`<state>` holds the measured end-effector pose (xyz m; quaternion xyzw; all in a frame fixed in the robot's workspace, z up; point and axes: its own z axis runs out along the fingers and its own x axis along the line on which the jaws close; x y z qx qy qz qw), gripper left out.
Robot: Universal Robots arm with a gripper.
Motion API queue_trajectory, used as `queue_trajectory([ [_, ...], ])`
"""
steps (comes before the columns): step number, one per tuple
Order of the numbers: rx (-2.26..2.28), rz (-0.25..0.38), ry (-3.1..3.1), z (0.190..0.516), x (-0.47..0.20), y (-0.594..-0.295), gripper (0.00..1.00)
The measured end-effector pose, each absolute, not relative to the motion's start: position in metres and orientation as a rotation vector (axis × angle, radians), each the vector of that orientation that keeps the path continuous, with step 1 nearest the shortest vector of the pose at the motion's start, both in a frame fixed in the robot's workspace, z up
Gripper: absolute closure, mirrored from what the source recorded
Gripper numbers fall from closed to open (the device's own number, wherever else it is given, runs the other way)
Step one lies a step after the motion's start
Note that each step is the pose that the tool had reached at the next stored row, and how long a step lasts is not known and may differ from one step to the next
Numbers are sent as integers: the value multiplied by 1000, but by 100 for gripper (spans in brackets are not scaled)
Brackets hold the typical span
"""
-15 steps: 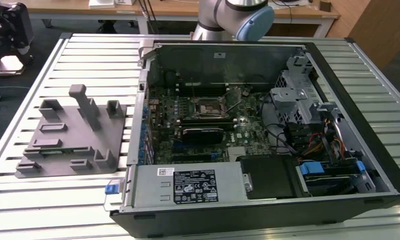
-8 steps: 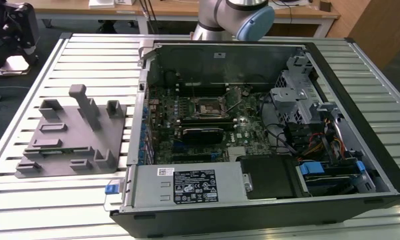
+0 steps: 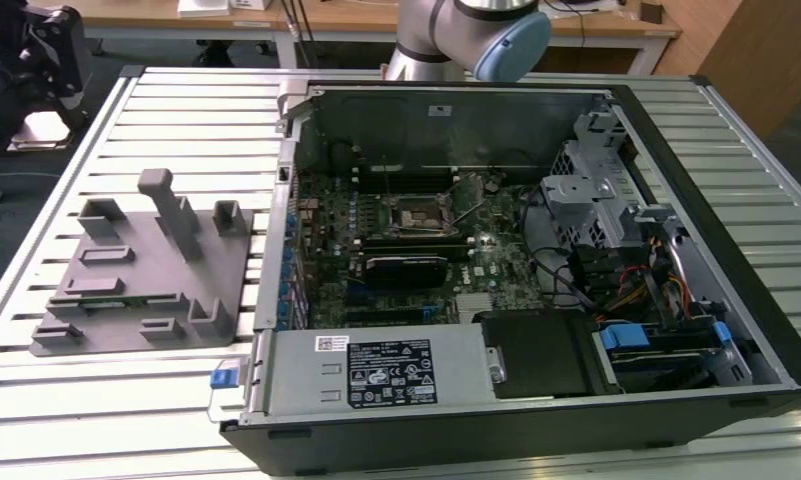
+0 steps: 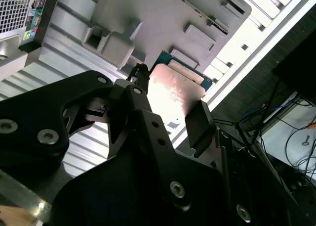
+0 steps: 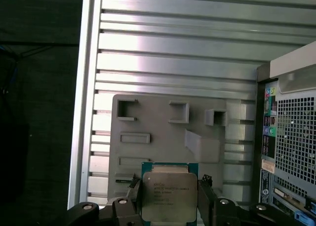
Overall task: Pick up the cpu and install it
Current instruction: 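Pick up the cpu and move it towards the insertion slot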
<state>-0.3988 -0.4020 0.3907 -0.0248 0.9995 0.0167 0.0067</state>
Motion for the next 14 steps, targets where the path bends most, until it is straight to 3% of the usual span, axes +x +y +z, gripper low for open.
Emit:
queue_trajectory([
  [14, -78, 52, 3127, 390, -378, -402, 46],
])
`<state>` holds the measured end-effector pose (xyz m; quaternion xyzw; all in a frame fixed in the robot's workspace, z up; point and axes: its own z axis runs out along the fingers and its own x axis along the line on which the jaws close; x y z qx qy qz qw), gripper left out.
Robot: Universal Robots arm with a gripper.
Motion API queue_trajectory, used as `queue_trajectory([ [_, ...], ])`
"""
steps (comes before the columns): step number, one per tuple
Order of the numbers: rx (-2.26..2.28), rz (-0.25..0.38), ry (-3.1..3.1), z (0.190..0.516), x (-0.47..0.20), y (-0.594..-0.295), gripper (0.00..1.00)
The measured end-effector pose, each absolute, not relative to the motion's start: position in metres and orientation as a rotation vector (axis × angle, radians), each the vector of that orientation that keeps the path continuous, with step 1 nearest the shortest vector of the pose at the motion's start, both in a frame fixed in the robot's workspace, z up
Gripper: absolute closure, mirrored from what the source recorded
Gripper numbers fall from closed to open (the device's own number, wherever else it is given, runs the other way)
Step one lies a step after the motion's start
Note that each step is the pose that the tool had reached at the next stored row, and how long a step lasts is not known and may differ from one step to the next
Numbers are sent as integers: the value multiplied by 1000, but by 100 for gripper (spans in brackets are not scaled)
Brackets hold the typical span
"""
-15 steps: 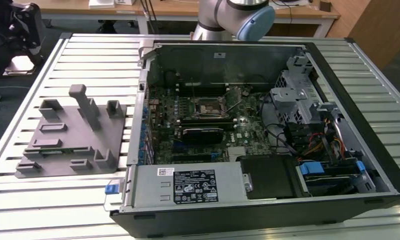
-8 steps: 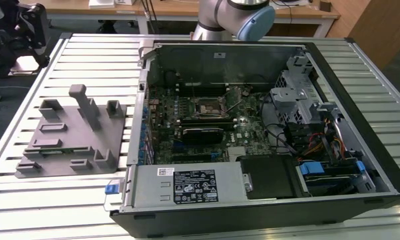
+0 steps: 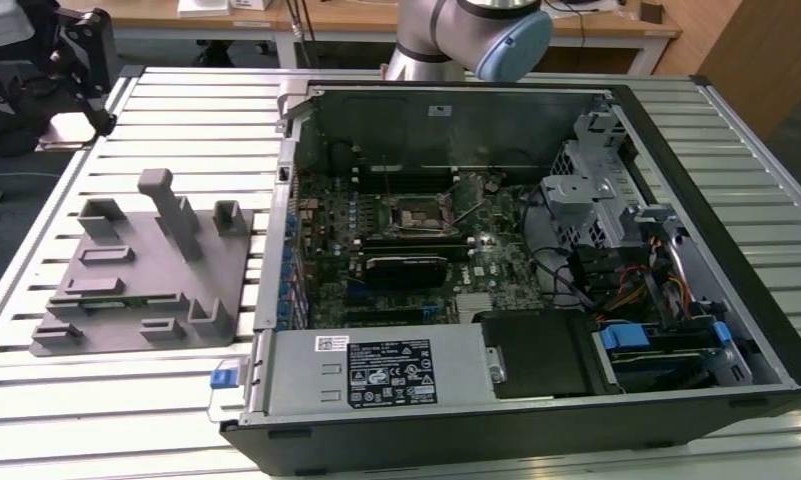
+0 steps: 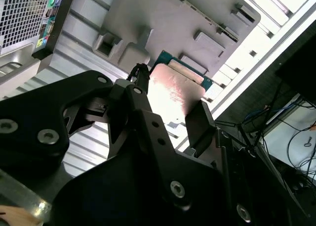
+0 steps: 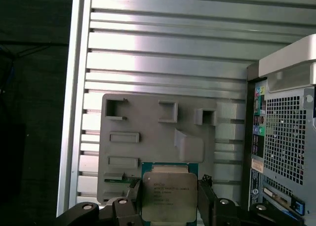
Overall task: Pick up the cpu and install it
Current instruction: 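Pick up the cpu and move it towards the insertion slot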
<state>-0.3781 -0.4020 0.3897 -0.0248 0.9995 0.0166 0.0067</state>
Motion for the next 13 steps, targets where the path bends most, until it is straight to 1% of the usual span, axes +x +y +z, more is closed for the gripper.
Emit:
queue_trajectory([
  [13, -78, 52, 3127, 389, -360, -402, 46],
])
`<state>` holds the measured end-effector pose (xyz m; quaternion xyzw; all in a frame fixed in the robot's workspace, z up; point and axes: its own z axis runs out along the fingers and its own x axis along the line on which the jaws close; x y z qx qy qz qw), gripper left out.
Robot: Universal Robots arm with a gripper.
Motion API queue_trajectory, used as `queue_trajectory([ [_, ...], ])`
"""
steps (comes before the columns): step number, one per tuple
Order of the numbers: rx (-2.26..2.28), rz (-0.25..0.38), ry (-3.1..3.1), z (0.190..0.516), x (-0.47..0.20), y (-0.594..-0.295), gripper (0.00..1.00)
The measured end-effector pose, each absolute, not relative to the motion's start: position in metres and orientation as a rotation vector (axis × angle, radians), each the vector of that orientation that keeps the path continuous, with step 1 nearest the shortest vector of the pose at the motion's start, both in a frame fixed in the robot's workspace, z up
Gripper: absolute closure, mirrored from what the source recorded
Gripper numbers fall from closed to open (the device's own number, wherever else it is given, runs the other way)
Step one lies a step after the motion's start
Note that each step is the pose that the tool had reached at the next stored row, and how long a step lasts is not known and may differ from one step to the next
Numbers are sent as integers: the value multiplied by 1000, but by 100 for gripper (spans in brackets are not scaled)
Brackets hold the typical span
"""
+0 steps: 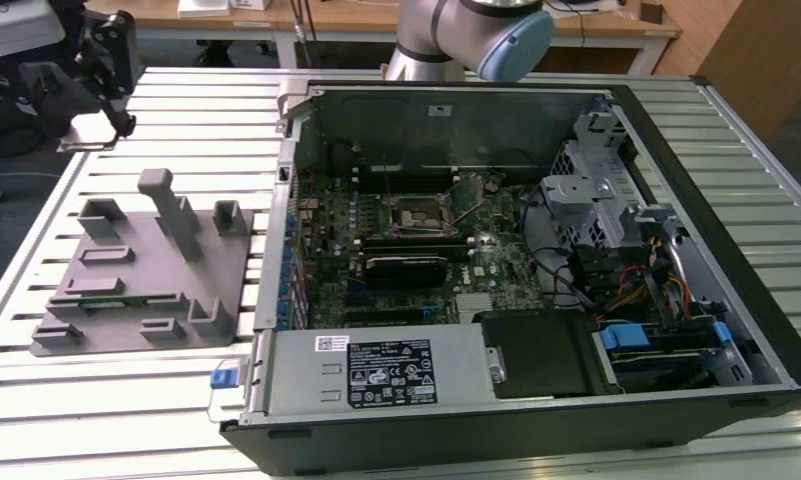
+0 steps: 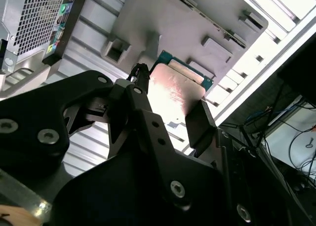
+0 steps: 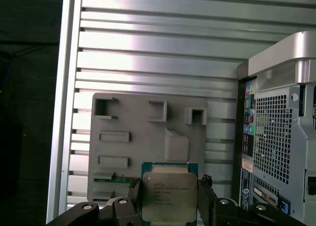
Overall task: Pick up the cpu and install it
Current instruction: 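Pick up the cpu and move it towards the insertion slot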
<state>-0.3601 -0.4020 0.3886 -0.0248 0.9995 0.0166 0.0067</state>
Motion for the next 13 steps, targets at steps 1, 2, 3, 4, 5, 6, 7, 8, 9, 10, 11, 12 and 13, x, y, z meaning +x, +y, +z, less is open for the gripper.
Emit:
queue_trajectory([
  [1, -77, 52, 3127, 389, -358, -402, 46],
  [2, -78, 52, 3127, 388, -355, -402, 46],
  [3, -78, 52, 3127, 388, -351, -402, 46],
  [4, -78, 52, 3127, 388, -348, -402, 46],
  [5, -78, 52, 3127, 388, -344, -402, 46],
  [6, -78, 52, 3127, 388, -341, -402, 46],
  [7, -78, 52, 3127, 388, -338, -402, 46],
  [8, -77, 52, 3127, 388, -334, -402, 46],
  [9, -77, 52, 3127, 387, -330, -402, 46],
  [10, -78, 52, 3127, 387, -327, -402, 46],
  [11, -78, 52, 3127, 387, -323, -402, 46],
  [12, -78, 52, 3127, 387, -319, -402, 46],
  [13, -78, 52, 3127, 387, -316, -402, 46],
])
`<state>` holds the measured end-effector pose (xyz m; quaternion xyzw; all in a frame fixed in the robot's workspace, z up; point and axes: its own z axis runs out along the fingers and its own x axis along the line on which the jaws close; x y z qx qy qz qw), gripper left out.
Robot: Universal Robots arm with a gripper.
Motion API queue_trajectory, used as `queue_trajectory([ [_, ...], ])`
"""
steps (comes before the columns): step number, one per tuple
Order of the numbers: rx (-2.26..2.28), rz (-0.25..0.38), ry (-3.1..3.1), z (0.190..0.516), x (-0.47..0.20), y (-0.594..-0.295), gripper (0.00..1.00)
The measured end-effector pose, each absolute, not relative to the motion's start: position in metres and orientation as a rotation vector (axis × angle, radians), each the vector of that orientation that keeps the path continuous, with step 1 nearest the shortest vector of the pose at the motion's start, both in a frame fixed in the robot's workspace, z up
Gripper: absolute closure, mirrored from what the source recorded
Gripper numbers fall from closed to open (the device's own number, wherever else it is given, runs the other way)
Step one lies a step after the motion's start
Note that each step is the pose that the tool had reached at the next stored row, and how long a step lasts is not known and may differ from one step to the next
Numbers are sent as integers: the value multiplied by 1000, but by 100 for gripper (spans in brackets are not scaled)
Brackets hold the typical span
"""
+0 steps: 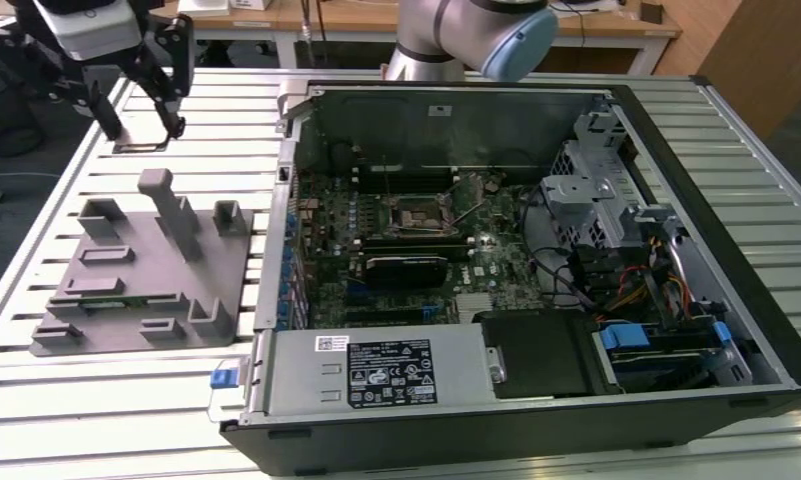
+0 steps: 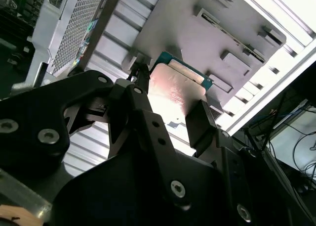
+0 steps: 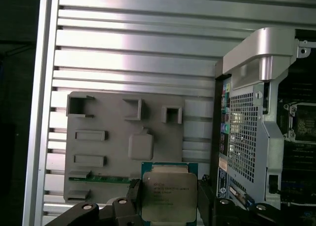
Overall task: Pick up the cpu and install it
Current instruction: 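Pick up the cpu and move it towards the insertion slot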
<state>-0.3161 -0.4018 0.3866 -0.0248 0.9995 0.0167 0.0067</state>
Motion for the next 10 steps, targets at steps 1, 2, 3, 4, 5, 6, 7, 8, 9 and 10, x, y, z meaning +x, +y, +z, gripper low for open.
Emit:
queue_trajectory([
  [1, -78, 52, 3127, 387, -313, -402, 46],
  [2, -77, 52, 3127, 386, -310, -402, 46],
  [3, -77, 52, 3127, 386, -307, -402, 46],
  [4, -78, 52, 3127, 386, -303, -402, 46],
  [5, -78, 52, 3127, 386, -300, -402, 46],
  [6, -78, 52, 3127, 386, -297, -401, 46],
  [7, -78, 52, 3127, 386, -294, -401, 46],
  [8, -78, 52, 3127, 386, -291, -401, 46],
  [9, -78, 52, 3127, 385, -288, -401, 46],
  [10, -78, 52, 3127, 385, -285, -401, 46],
])
